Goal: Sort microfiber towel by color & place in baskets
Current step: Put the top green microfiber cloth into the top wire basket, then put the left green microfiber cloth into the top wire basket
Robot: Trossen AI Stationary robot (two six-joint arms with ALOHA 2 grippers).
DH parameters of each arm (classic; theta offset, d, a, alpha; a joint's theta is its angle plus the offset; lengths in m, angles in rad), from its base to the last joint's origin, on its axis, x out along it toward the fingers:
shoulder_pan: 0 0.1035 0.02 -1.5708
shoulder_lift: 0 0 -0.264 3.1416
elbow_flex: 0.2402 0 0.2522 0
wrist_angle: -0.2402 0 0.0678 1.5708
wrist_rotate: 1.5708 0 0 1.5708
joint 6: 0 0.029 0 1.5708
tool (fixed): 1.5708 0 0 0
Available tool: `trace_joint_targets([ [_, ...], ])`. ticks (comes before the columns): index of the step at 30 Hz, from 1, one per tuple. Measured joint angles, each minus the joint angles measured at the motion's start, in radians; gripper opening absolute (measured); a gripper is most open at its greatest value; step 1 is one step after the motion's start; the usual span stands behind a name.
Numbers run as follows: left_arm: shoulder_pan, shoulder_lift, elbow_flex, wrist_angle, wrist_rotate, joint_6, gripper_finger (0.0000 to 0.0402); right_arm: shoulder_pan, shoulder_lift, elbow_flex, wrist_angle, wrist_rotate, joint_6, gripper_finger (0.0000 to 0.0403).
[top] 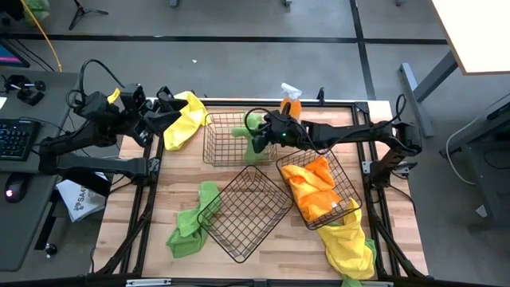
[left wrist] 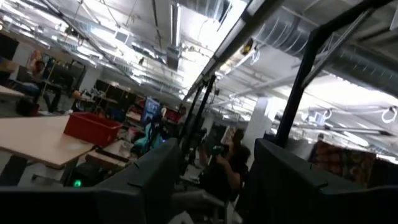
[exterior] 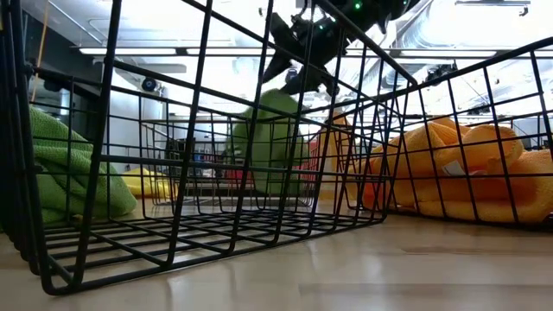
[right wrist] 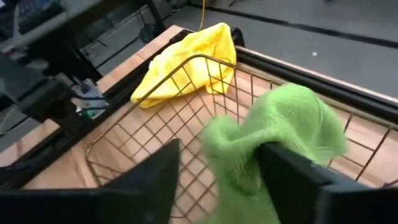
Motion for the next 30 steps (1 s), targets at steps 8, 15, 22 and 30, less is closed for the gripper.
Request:
trace_joint_targets([
  [8,0.000,-0.035,0.000,-0.211,0.027,0.035,0.0200,-0.024,-0.004,0.198,-0.157,-0.268,-0.010,0.0344],
  [15,-0.038,0.002,0.000,-0.382,0.193,-0.133,0.0200,0.020,-0.005,0.450,-0.465,-0.382,-0.122,0.0353],
  [22,-0.395,0.089,0.000,-0.728,0.177,-0.433,0.0200,0.129,-0.005,0.649,-0.920,-0.212,-0.212,0.0353],
  [30,-0.927,0.295,0.000,-0.810,-0.158,-0.748,0.0200,0.233,-0.048,0.648,-1.215,-0.041,-0.187,0.0353],
])
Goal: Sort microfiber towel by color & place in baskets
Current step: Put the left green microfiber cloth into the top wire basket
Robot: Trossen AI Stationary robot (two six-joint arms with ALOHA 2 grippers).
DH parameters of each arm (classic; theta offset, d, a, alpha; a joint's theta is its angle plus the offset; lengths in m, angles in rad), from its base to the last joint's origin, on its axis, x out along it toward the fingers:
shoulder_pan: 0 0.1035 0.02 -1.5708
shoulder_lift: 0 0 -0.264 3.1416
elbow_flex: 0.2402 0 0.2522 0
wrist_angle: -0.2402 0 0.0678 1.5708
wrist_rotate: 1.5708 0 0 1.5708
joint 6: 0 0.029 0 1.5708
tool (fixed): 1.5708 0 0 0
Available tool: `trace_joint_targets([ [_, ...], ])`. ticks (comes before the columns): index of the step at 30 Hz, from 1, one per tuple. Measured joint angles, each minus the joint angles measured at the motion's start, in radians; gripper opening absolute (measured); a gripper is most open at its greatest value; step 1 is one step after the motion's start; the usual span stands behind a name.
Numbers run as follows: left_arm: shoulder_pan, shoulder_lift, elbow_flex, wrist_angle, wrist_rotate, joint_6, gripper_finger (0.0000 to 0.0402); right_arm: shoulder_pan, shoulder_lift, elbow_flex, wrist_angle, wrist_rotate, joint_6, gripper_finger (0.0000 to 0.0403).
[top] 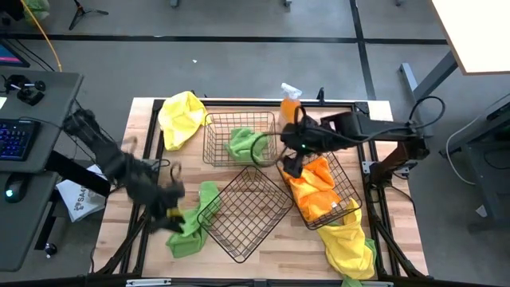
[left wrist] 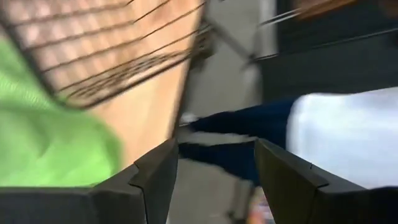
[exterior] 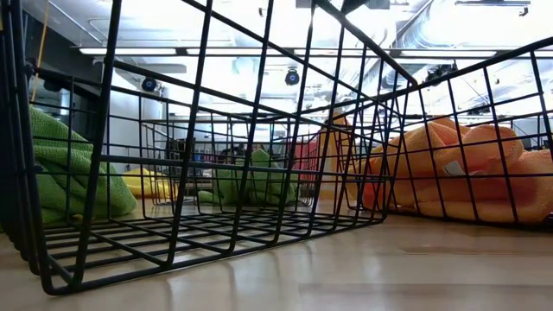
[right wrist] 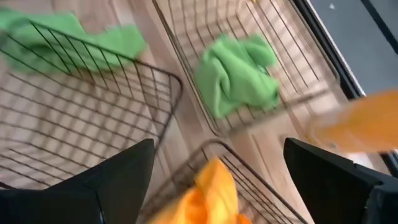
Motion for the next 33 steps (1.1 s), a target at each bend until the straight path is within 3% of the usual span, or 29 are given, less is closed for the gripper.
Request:
trace_joint_targets([
  [5,-0.141,0.211,0.000,-0.097,-0.114,-0.069,0.0200,0.016,-0.044,-0.049,-0.019,0.014,0.022,0.0353],
  [14,-0.198,0.480,0.000,-0.183,-0.190,0.000,0.0200,0.015,-0.088,-0.070,-0.031,0.014,0.022,0.0353],
  [19,-0.189,0.558,-0.009,-0.215,-0.257,0.055,0.0200,0.015,-0.089,-0.071,-0.032,0.014,0.023,0.0353],
  [22,-0.166,0.601,-0.041,-0.166,-0.180,0.062,0.0200,0.015,-0.089,-0.071,-0.031,0.014,0.036,0.0353],
  [30,-0.159,0.641,-0.093,-0.106,-0.192,-0.005,0.0199,0.015,-0.089,-0.071,-0.031,0.013,0.049,0.0353],
  [33,-0.157,0.625,-0.102,-0.120,-0.150,-0.013,0.0181,0.015,-0.089,-0.071,-0.031,0.013,0.049,0.0353],
])
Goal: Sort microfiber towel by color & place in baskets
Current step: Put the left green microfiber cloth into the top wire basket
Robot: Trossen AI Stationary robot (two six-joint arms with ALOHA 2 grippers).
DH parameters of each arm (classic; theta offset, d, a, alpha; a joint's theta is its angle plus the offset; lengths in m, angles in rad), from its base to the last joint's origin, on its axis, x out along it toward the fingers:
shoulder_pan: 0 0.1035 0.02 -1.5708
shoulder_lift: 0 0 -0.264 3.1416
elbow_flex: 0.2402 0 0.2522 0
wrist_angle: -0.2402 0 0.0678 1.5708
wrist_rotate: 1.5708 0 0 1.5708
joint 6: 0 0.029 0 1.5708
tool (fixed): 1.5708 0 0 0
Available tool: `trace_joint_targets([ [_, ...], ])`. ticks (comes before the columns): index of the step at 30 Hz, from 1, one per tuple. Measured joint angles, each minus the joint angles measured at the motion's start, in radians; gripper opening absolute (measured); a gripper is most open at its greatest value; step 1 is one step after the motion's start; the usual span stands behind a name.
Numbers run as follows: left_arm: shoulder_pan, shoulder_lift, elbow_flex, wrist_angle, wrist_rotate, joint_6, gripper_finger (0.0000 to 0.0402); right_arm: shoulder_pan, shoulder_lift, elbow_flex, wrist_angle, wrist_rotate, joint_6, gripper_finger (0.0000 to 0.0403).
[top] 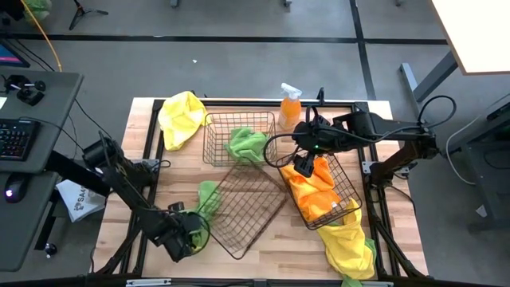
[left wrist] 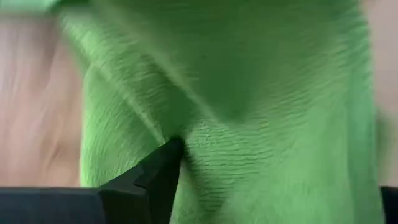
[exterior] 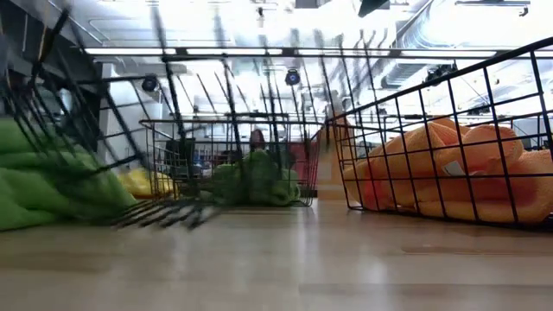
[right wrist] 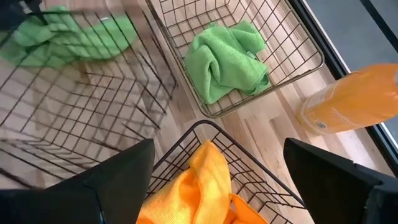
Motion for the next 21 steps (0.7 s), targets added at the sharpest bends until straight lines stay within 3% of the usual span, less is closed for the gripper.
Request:
trace_joint_targets([
  [3,0.000,-0.044,0.003,-0.009,0.002,-0.015,0.0132,0.000,0.000,0.000,0.000,0.000,0.000,0.0353],
  [8,0.000,-0.137,0.007,-0.029,-0.010,-0.020,0.0016,0.000,0.000,0.000,0.002,-0.002,0.010,0.0353],
  [14,0.000,-0.267,0.083,-0.126,-0.007,0.020,0.0004,0.000,0.000,0.000,0.008,-0.003,-0.001,0.0353],
  [21,0.002,-0.414,0.250,-0.254,0.100,0.088,0.0001,0.004,-0.013,0.000,0.018,-0.015,-0.001,0.0353],
])
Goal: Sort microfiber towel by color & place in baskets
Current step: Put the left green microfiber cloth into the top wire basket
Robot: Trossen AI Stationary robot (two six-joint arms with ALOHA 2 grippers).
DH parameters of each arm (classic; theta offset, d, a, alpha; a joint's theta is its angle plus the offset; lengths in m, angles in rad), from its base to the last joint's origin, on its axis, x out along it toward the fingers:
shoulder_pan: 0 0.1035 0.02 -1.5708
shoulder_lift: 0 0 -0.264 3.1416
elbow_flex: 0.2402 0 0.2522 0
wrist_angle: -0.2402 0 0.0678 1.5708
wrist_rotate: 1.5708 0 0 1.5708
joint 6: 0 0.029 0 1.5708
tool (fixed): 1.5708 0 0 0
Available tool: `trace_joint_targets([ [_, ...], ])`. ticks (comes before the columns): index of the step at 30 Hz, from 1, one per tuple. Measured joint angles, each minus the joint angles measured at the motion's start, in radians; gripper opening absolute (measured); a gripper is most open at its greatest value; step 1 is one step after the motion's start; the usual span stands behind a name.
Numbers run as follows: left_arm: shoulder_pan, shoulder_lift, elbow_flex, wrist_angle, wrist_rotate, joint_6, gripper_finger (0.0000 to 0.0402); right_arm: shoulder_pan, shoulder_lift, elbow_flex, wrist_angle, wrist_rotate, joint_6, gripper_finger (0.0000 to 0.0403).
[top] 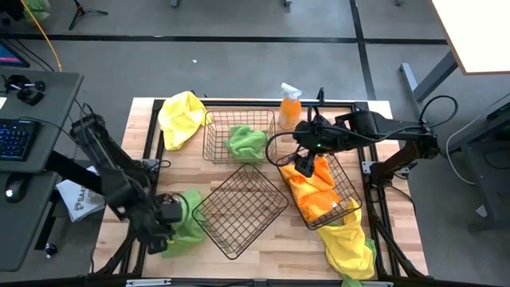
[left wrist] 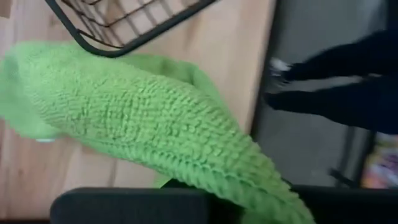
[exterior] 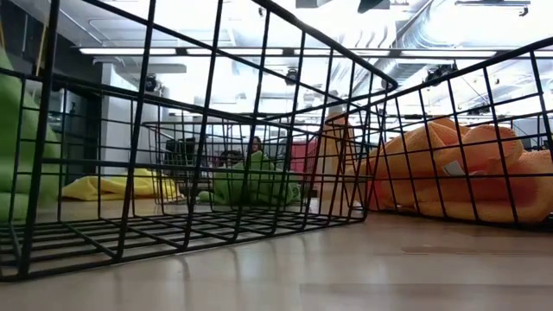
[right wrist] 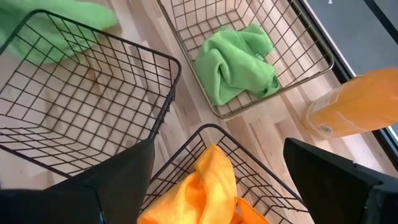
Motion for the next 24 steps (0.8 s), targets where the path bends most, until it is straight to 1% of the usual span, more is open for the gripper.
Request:
trace_joint_targets([
  [3,0.001,-0.042,0.097,-0.074,0.034,0.004,0.0001,0.001,-0.006,0.000,0.000,0.000,-0.008,0.0353],
  [6,0.034,-0.085,0.211,-0.097,0.033,0.047,0.0001,0.002,-0.011,0.000,0.001,-0.001,-0.008,0.0353],
  [8,0.078,-0.109,0.291,-0.102,-0.014,0.082,0.0001,0.002,-0.013,0.000,0.011,-0.001,-0.009,0.0353],
  [10,0.139,-0.119,0.378,-0.111,-0.090,0.139,0.0001,0.002,-0.015,0.000,0.022,-0.001,-0.008,0.0353],
  [13,0.251,-0.118,0.511,-0.111,-0.233,0.317,0.0000,0.002,-0.019,0.000,0.056,0.004,-0.011,0.0353],
  [16,0.383,-0.106,0.625,-0.107,-0.373,0.564,0.0000,0.002,-0.027,0.000,0.100,0.019,-0.026,0.0353],
  [19,0.532,-0.095,0.669,-0.092,-0.496,0.834,0.0000,0.000,-0.031,0.000,0.157,0.057,-0.022,0.0353],
  [21,0.638,-0.090,0.663,-0.054,-0.532,0.990,0.0000,0.000,-0.032,0.000,0.206,0.080,-0.013,0.0353],
  [23,0.740,-0.069,0.655,-0.024,-0.520,1.109,0.0000,0.000,-0.034,0.000,0.249,0.105,0.001,0.0353],
  [24,0.792,-0.061,0.644,-0.001,-0.497,1.149,0.0000,0.001,-0.035,0.000,0.267,0.113,0.005,0.0353],
])
